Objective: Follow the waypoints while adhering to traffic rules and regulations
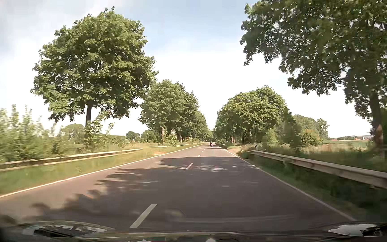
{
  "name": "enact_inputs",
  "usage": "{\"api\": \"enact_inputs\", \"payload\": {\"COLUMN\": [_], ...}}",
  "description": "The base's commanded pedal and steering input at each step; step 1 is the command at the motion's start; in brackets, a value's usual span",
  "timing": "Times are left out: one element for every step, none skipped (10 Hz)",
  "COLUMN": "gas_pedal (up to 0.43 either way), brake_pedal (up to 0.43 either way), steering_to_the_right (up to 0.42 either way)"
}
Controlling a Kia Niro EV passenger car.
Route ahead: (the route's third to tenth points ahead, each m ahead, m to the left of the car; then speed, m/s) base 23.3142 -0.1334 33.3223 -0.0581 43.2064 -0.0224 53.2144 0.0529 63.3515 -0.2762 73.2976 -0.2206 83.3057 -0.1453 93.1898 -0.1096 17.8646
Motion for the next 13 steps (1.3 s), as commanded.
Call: {"api": "enact_inputs", "payload": {"gas_pedal": [0.287, 0.287, 0.280, 0.280, 0.280, 0.280, 0.280, 0.280, 0.280, 0.268, 0.260, 0.260, 0.260], "brake_pedal": [0.000, 0.000, 0.000, 0.000, 0.000, 0.000, 0.000, 0.000, 0.000, 0.000, 0.000, 0.000, 0.000], "steering_to_the_right": [0.004, 0.004, 0.003, 0.000, -0.001, -0.002, -0.002, -0.001, 0.003, 0.003, 0.003, 0.003, 0.000]}}
